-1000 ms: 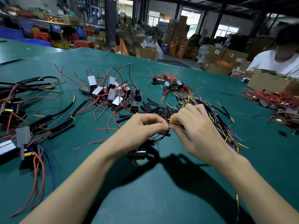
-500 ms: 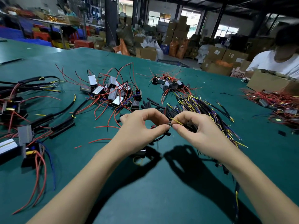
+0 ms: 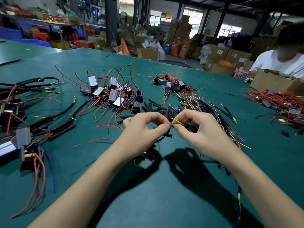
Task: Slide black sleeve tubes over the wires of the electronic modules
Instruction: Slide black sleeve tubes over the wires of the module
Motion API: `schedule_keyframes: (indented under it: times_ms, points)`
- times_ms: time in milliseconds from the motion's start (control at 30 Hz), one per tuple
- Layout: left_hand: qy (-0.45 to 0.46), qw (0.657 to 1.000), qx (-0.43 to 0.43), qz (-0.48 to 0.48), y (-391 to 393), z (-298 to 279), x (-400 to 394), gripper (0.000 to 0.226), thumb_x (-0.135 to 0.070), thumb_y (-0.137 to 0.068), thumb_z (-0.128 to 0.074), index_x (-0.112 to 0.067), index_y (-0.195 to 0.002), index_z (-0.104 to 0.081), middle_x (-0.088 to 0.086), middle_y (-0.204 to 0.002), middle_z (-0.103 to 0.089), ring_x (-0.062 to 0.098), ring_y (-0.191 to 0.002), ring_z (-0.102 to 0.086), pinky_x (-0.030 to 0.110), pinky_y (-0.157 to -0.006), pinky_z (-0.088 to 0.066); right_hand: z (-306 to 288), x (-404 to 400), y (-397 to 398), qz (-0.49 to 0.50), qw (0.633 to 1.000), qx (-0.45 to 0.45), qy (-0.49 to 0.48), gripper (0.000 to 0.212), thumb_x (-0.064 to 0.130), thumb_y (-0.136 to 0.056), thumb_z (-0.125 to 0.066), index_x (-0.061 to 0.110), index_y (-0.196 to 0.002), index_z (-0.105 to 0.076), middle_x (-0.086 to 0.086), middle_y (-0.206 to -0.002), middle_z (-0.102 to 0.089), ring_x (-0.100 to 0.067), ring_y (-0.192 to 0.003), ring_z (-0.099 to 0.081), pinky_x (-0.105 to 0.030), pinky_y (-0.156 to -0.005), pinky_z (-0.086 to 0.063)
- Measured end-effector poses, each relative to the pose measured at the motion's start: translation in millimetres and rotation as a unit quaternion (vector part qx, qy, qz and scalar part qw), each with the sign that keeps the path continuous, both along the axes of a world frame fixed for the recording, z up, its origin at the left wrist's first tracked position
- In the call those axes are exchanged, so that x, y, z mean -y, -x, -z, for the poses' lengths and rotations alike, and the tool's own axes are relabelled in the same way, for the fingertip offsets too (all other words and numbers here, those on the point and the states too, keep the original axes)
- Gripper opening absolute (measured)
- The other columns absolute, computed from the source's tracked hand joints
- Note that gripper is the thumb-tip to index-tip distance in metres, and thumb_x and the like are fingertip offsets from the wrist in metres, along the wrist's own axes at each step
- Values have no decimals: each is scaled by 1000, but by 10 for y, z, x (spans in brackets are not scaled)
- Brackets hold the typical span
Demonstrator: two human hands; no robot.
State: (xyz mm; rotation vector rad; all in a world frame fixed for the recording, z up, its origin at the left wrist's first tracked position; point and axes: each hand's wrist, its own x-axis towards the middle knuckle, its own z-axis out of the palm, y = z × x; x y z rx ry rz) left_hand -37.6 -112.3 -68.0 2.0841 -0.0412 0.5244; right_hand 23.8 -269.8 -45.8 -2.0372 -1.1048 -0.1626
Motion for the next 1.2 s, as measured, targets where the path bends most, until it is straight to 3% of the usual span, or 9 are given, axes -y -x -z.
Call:
schedule_keyframes:
  times_ms: [67, 167, 333, 433, 500, 600, 767, 1000, 1200]
  points:
    - [38, 998, -40, 19, -7, -18, -38, 13, -42, -76, -60, -32, -68, -63, -21, -73, -65, -4, -80, -56, 41, -105, -33, 6, -10, 16, 4, 999, 39, -4, 14, 1, -84, -64, 13, -78, -62, 16, -64, -54, 2, -63, -52, -7, -63, -36]
    - [120, 987, -76, 69, 5, -33, -64, 15, -19, -87, -64, -23, -73, -68, -13, -71, -65, -3, -68, -54, 17, -81, -41, 30, -19, 13, 21, 995, 96, 8, 7, 12, -82, -62, 16, -77, -60, 17, -66, -52, 0, -66, -50, -20, -67, -35]
    - [197, 967, -117, 112, 7, -71, -86, 19, -10, -91, -54, 1, -89, -69, -10, -60, -61, -4, -53, -51, 5, -58, -39, 83, -90, 44, 65, 968, 243, 19, 10, 12, -78, -60, 16, -72, -52, 11, -67, -48, -12, -67, -43, -34, -67, -32]
    - [254, 948, -139, 135, 31, -109, -89, 18, -9, -91, -53, -2, -89, -69, -10, -60, -62, -5, -46, -49, 6, -48, -36, 125, -126, 73, 79, 966, 245, -1, 10, 12, -79, -61, 14, -72, -53, 9, -67, -50, -10, -65, -42, -31, -66, -33]
    - [207, 967, -107, 108, 31, -92, -74, 14, -18, -90, -59, -14, -84, -71, -11, -64, -65, -5, -56, -54, 8, -63, -40, 119, -130, 63, 83, 988, 128, -27, 12, 12, -82, -63, 13, -71, -56, 9, -63, -53, -4, -58, -43, -23, -61, -35]
    - [-37, 999, 14, -36, 13, -4, -34, 6, -39, -79, -62, -34, -76, -64, -18, -87, -67, -6, -95, -55, 24, -97, -22, 89, -104, 22, 70, 992, -83, -62, 16, 8, -86, -64, 11, -71, -61, 10, -57, -53, -2, -52, -41, -17, -52, -33]
    - [-264, 948, 160, -80, 57, 7, -11, 5, -32, -82, -61, -29, -82, -65, -15, -81, -62, 8, -94, -57, 39, -98, -14, 47, -57, -2, 44, 968, -240, -59, 22, 8, -88, -61, 15, -68, -65, 3, -55, -53, -4, -51, -43, -12, -51, -33]
    - [-384, 885, 240, -106, 55, -34, 11, 10, -27, -83, -64, -25, -74, -69, -12, -73, -62, 17, -85, -63, 43, -94, -21, -26, -28, 6, 29, 947, -316, -38, 36, 7, -85, -59, 19, -52, -55, -2, -55, -48, -11, -54, -39, -22, -56, -31]
    - [-375, 900, 188, -118, 40, -4, 44, 10, -29, -83, -62, -24, -75, -67, -11, -74, -61, 18, -89, -62, 42, -95, -19, -27, -69, 55, 82, 984, -159, -10, 16, 13, -79, -64, 15, -64, -58, 2, -57, -52, -8, -52, -38, -21, -49, -30]
